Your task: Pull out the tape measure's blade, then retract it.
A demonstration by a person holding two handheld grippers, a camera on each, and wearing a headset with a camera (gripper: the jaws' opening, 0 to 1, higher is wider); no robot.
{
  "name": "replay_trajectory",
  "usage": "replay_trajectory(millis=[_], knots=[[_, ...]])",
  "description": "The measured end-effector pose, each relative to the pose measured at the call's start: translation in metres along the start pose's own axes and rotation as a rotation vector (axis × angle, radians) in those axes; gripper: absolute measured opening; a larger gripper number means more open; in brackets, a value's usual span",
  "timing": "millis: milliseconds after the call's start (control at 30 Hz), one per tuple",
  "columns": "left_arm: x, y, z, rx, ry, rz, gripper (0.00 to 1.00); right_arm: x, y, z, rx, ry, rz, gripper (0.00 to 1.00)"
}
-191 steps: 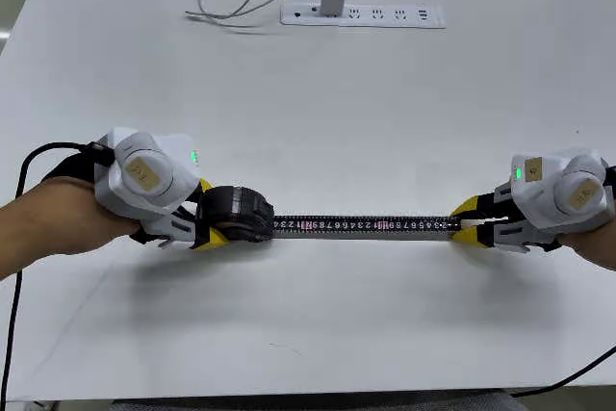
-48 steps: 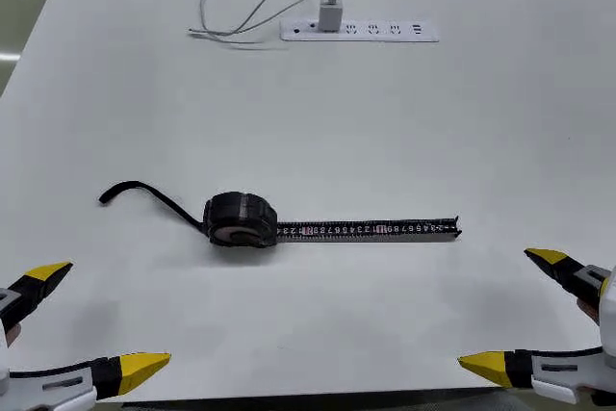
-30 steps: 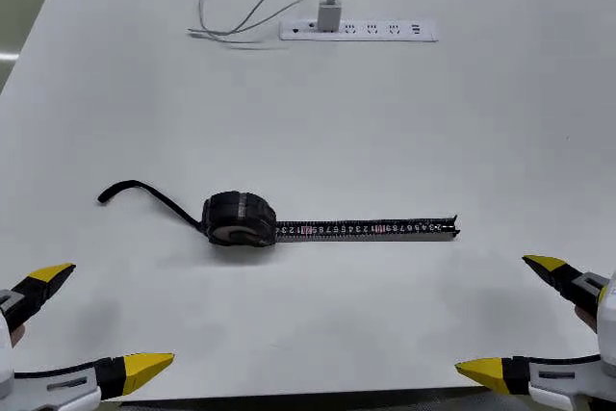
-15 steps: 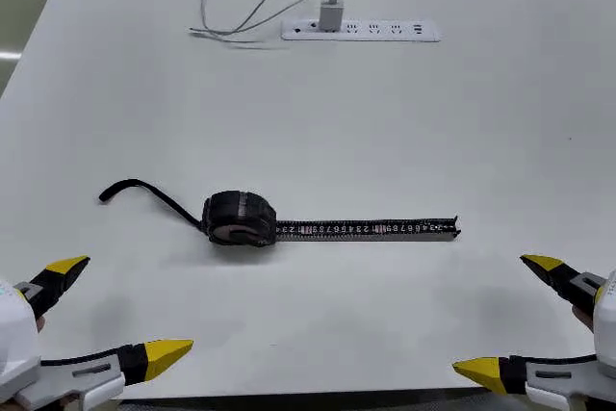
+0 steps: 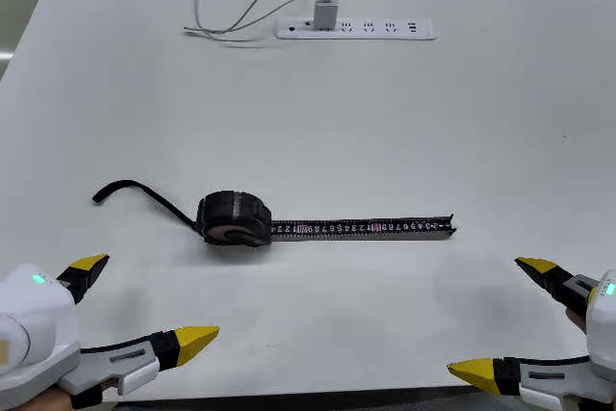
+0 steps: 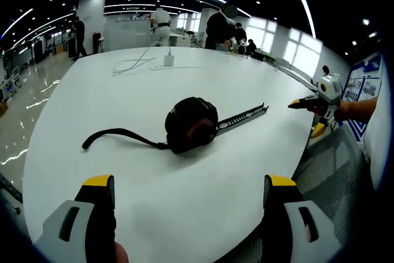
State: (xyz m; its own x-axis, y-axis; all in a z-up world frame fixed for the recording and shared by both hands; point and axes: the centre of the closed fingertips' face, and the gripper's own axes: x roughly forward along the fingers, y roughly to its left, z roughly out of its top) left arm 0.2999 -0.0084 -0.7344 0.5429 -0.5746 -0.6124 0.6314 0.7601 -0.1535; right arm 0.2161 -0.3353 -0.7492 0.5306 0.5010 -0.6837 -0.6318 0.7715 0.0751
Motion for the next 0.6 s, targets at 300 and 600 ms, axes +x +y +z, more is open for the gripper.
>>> replay_trajectory(millis=[300,600], knots=[[0.009,-0.002,0.006,-0.030,-0.002,0.027,0.99,0.001,0.000,-0.001,0.010,-0.003,0.002,0.99],[0.022,-0.010,0.015,-0.032,0.003,0.032,0.99,0.003,0.000,0.003,0.019,-0.018,0.009,0.99]])
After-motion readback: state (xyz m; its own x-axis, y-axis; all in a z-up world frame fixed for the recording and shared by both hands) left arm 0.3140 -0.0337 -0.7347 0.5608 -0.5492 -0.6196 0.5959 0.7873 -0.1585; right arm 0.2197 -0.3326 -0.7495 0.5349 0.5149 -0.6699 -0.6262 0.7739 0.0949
